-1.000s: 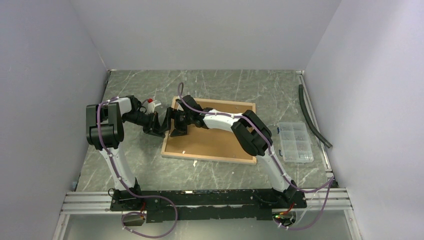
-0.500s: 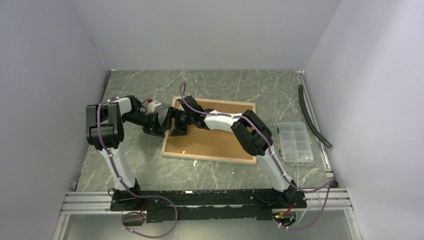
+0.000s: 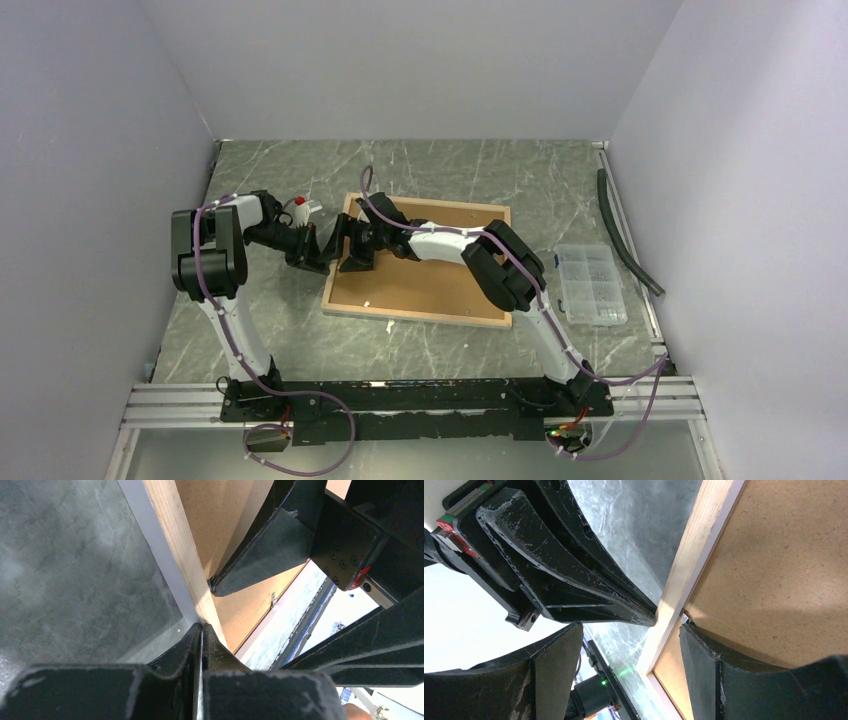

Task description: Put the photo into the frame

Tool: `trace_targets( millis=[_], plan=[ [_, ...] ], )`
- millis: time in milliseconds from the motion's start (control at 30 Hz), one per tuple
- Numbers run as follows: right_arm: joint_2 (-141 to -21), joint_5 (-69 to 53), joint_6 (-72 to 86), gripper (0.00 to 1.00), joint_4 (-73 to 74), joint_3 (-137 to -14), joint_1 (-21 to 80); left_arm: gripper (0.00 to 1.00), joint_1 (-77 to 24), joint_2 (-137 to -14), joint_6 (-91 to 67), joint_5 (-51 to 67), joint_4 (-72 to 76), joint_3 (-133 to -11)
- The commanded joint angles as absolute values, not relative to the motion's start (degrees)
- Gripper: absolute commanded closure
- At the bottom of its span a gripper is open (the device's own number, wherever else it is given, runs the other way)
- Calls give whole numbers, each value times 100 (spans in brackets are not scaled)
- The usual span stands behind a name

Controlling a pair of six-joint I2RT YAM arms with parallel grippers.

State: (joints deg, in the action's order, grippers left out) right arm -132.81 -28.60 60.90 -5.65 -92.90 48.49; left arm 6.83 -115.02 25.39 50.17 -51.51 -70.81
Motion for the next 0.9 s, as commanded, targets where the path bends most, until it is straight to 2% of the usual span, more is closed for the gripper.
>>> trace_targets(
  millis=[0, 533, 767, 867],
  plan=[
    [-13546, -2232, 6022, 26, -1037, -9211, 4977, 93, 606, -11330, 2679, 5011, -5019, -6944],
    [-13033, -1585, 6631, 26, -1878, -8472, 5157, 93, 609, -11405, 2569, 5167, -4946, -6876],
    [-11984, -1632, 6519, 19, -1652, -7791, 4987, 93, 776, -11134, 2686, 5108, -5306, -7213],
    [-11882, -1556, 6601, 18, -1535, -7637, 5043, 92, 834, -11083, 2664, 5109, -5336, -7305]
  ],
)
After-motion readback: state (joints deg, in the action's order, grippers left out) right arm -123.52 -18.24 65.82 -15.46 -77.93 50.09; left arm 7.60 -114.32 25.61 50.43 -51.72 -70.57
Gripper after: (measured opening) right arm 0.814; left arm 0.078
